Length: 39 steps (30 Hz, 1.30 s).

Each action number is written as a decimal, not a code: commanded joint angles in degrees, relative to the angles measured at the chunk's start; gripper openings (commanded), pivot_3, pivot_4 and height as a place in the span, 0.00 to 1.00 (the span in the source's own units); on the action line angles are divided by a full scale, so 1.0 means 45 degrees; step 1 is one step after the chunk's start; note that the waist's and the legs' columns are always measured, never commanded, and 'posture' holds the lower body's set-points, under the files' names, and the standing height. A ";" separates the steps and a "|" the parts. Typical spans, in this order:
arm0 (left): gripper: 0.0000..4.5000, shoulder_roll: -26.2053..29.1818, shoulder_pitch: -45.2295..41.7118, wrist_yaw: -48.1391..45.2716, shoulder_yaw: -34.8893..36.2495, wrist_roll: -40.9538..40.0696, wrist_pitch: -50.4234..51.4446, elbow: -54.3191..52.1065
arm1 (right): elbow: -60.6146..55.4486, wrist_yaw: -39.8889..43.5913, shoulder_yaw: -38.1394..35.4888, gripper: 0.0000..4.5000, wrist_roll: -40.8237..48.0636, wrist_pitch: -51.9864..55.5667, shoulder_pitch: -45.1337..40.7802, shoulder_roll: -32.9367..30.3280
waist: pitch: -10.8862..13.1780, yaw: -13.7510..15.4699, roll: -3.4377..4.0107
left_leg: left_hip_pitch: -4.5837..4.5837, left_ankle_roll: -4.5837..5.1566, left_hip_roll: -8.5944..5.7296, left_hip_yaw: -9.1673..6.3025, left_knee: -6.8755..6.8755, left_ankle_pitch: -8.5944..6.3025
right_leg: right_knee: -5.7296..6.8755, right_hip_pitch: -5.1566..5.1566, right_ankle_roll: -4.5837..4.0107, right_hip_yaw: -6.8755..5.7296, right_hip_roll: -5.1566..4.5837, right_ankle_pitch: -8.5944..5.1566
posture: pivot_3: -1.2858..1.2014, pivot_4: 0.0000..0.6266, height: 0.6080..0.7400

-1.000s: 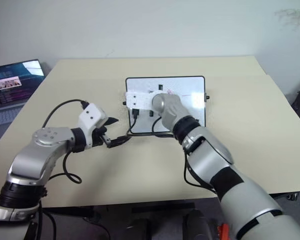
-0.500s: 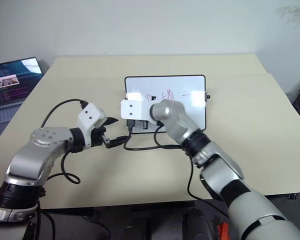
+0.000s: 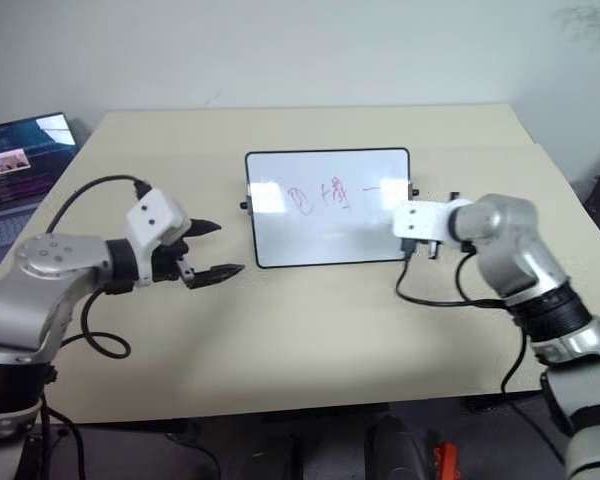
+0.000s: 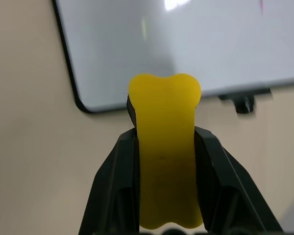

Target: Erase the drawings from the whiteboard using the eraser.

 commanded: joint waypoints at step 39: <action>1.00 -0.0787 -0.1207 0.1321 -0.0068 0.1017 -0.1303 0.1050 | 0.0710 -0.2172 -0.1002 0.24 0.1086 0.2118 -0.2053 0.2102 | 0.0000 0.0068 0.0000 | -0.0028 -0.0001 -0.0009 -0.0007 0.0004 0.0000 | -0.0029 -0.0001 0.0009 -0.0005 -0.0004 0.0015 | 0.52 0.24 1.00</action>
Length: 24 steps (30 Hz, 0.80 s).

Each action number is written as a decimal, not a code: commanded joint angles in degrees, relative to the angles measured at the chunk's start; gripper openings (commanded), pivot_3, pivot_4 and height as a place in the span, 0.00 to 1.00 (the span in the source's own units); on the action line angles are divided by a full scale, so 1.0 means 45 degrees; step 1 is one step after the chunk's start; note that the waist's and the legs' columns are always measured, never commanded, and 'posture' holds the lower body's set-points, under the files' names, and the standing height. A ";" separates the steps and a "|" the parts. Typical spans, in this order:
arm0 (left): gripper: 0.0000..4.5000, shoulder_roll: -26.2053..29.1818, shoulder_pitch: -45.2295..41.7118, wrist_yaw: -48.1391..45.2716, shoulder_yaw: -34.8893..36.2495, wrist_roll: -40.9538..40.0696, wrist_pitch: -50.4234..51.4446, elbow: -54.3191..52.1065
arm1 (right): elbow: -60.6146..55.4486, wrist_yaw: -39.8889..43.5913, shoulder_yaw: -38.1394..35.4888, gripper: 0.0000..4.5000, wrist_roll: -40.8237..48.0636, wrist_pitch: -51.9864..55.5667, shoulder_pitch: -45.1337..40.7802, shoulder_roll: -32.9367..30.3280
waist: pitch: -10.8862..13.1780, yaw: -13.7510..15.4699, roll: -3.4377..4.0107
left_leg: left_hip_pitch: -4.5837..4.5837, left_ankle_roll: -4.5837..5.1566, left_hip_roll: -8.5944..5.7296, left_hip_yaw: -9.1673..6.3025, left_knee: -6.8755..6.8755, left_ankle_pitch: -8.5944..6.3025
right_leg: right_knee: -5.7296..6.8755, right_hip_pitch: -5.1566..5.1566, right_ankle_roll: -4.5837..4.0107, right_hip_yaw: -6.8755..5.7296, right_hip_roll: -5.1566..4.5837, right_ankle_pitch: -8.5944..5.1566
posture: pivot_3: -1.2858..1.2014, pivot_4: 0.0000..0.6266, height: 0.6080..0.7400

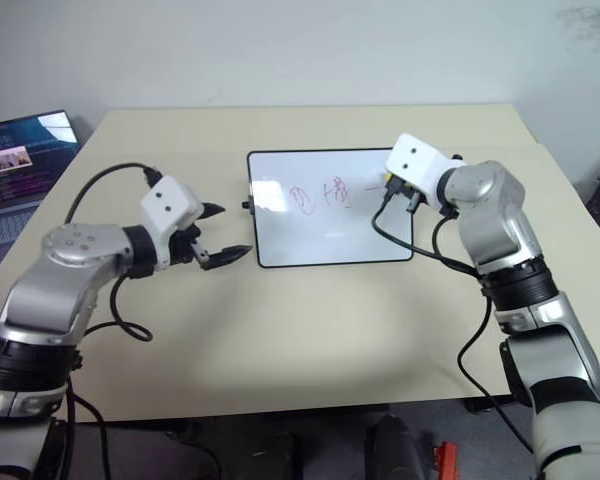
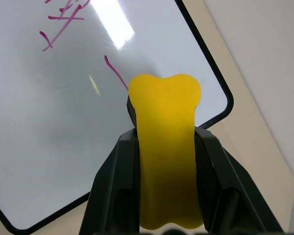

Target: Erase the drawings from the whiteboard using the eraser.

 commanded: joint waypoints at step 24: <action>1.00 -0.0420 -0.1030 0.1016 0.0756 0.0442 -0.0952 0.0551 | 0.0140 -0.1261 -0.0588 0.24 0.0565 0.0172 -0.0943 0.0255 | 0.0000 -0.0028 0.0000 | 0.0001 -0.0003 -0.0001 0.0001 0.0007 0.0002 | 0.0011 -0.0002 0.0000 0.0001 -0.0001 0.0006 | 0.52 0.24 1.00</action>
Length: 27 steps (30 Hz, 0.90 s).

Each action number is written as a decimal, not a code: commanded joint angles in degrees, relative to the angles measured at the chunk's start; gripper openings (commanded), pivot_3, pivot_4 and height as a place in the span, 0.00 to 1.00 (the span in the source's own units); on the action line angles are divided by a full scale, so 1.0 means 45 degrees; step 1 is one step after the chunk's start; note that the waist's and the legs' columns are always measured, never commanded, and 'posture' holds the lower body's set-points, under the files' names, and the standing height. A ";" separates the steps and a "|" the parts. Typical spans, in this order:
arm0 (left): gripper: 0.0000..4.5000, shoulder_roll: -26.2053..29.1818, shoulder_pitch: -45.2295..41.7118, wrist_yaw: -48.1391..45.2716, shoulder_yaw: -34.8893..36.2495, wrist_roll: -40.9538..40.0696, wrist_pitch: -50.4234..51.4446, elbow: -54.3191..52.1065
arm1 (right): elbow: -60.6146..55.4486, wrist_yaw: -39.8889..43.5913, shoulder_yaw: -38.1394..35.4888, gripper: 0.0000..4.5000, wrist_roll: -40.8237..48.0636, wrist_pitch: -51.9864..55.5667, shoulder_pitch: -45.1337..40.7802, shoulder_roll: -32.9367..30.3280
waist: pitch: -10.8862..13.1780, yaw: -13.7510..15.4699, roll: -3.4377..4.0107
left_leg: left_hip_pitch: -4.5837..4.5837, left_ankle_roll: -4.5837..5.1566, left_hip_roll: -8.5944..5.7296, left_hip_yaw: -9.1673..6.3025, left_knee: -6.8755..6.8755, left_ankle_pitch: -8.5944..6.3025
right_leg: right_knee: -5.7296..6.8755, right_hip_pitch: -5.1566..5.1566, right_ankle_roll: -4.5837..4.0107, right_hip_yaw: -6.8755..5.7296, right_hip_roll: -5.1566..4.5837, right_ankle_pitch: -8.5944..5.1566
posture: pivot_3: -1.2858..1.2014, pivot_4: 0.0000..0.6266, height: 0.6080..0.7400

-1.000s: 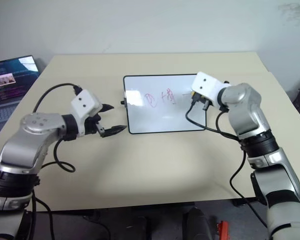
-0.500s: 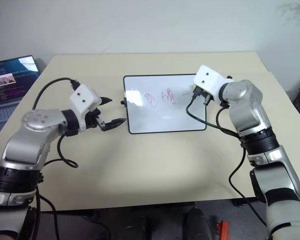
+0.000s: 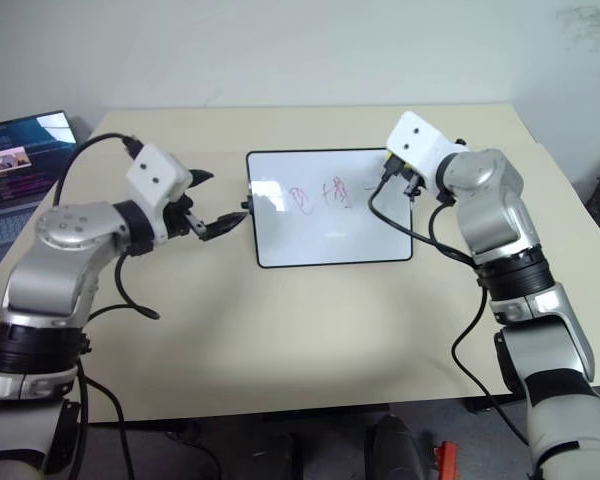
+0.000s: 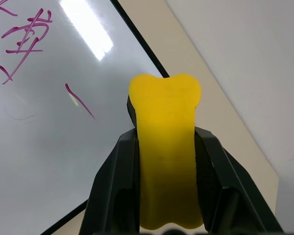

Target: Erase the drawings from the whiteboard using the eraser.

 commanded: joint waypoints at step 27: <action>1.00 0.0310 0.0526 -0.0847 -0.0098 0.0202 0.0097 -0.0518 | 0.4842 -0.2377 0.3032 0.24 -0.1081 -0.2964 -0.2918 0.5327 | -0.0012 -0.0179 -0.0019 | 0.0032 -0.0005 -0.0014 -0.0018 0.0070 0.0004 | 0.0156 -0.0012 -0.0005 0.0008 0.0002 -0.0001 | 0.52 0.24 1.00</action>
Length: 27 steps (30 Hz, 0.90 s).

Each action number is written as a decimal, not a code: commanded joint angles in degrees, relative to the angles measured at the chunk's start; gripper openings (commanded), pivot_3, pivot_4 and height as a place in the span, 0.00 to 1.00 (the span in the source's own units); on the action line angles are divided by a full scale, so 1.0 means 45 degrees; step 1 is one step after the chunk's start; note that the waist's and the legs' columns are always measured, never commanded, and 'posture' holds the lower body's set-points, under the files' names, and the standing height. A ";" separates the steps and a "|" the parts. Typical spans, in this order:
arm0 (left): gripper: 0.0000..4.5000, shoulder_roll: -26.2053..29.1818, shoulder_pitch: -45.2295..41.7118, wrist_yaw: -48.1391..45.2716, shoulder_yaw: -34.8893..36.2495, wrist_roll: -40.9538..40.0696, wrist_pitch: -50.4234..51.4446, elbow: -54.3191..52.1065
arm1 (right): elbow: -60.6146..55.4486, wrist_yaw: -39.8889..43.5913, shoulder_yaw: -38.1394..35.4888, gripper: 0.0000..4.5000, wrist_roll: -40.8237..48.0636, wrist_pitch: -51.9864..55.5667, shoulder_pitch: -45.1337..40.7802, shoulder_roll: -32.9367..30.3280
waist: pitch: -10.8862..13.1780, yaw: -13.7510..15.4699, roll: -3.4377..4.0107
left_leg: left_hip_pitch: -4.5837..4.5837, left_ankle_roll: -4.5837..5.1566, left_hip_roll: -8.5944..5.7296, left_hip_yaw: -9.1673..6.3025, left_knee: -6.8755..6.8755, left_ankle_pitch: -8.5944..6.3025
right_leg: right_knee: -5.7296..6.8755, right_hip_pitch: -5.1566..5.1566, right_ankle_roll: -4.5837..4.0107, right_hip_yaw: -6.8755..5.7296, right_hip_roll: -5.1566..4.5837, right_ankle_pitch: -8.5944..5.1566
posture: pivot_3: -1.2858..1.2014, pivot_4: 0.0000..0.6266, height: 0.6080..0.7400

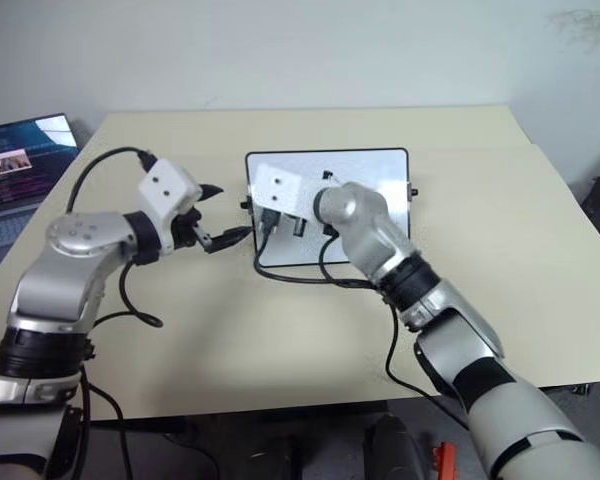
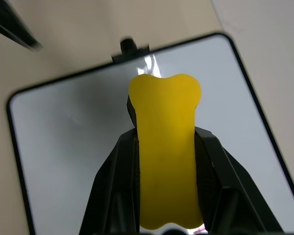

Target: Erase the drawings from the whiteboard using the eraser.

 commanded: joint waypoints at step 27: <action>1.00 0.0263 0.0237 -0.0276 0.0244 -0.0021 0.0458 -0.1027 | 0.3780 -0.0986 0.0555 0.24 -0.1919 -0.1535 -0.1193 0.0759 | 0.0000 -0.0144 0.0001 | 0.0037 -0.0004 0.0010 -0.0016 0.0086 0.0006 | 0.0047 0.0039 -0.0011 0.0004 0.0023 0.0010 | 0.52 0.24 1.00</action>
